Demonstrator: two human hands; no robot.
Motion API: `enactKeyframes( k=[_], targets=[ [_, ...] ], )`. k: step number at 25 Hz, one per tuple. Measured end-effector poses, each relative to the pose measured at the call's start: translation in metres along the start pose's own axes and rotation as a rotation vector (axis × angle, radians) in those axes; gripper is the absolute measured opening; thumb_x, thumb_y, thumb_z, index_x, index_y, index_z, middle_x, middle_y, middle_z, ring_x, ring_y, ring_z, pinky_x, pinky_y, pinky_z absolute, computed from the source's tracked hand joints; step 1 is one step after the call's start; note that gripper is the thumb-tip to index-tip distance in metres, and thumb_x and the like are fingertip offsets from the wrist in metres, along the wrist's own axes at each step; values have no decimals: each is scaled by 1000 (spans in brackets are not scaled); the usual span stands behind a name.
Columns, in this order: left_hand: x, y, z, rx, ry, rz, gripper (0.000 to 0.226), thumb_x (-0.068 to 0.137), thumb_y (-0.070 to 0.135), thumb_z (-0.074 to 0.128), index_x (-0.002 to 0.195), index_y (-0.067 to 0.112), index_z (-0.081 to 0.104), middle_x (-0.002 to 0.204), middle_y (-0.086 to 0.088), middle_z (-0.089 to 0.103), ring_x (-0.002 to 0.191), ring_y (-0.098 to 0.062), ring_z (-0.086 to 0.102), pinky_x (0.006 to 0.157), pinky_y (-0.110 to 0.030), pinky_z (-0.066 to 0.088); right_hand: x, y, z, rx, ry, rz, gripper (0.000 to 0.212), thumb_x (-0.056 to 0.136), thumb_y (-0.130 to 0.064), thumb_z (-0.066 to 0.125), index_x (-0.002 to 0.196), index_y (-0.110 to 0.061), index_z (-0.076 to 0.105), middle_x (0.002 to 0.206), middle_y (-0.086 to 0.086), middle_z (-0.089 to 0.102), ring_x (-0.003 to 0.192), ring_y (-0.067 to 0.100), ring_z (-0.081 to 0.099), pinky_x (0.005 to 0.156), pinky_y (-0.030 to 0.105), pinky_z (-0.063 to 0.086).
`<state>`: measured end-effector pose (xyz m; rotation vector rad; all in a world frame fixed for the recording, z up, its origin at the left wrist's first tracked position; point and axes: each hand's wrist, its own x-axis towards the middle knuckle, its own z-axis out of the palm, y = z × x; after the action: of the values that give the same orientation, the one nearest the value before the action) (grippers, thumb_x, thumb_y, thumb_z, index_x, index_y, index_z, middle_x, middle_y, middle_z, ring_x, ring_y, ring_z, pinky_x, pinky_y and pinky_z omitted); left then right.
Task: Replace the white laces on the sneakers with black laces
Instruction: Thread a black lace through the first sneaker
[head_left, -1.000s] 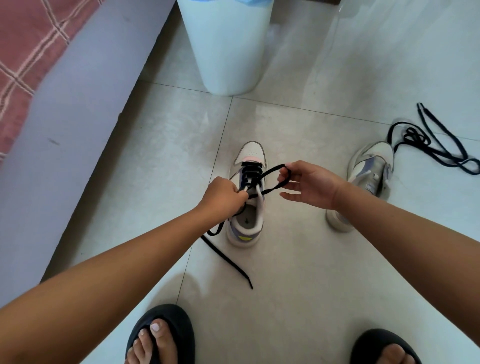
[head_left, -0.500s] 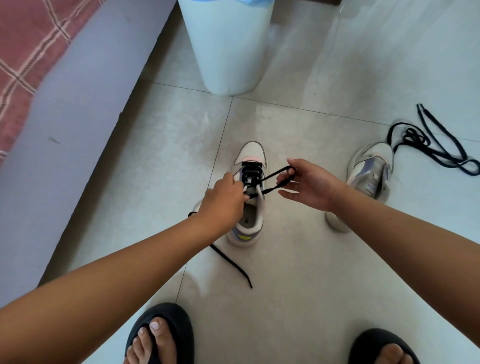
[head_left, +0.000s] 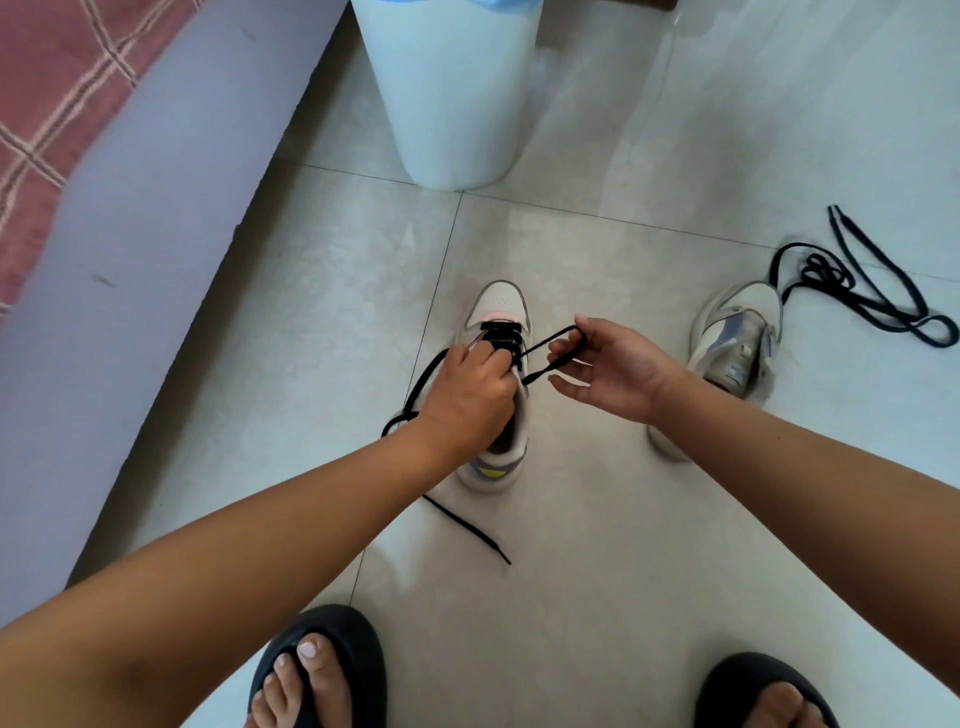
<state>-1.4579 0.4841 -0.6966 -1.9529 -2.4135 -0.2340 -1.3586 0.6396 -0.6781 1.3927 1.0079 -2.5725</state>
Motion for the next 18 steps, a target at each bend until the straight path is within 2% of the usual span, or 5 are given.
enactKeyframes(
  k=[6,11,14,16,18],
  targets=[
    [6,-2,-11,-543,-269,-372,22,88,12,52,68,3,54,110,-10,42,94,-23,47,80,-22,33,1,7,6,134,7,24,28,93,-26,51,68,-13,51,74,5,61,82,20,61,82,45,53],
    [1,-13,-10,-965,-259,-752,19,87,15,55,69,8,54,104,3,41,84,-10,51,68,-18,36,0,17,10,133,41,18,31,92,-29,51,67,-12,48,72,9,59,79,23,60,79,42,55],
    [-5,-19,-14,-1552,-147,-1071,15,83,11,54,74,0,58,68,-1,44,61,-14,39,59,-23,30,1,25,8,123,33,43,33,94,-30,49,66,-11,46,70,9,58,77,23,60,76,37,57],
    [-8,-20,-14,-1519,-81,-1107,25,85,7,51,61,6,58,66,-5,43,64,-15,39,60,-24,31,0,31,9,78,38,58,35,95,-29,47,65,-12,45,71,9,57,78,23,60,76,36,56],
    [-9,-15,-17,-1108,-104,-858,14,87,10,53,74,9,56,78,-1,45,67,-14,43,62,-21,36,0,34,10,32,49,52,35,96,-27,46,64,-11,45,72,9,58,78,24,60,74,34,55]
  ],
)
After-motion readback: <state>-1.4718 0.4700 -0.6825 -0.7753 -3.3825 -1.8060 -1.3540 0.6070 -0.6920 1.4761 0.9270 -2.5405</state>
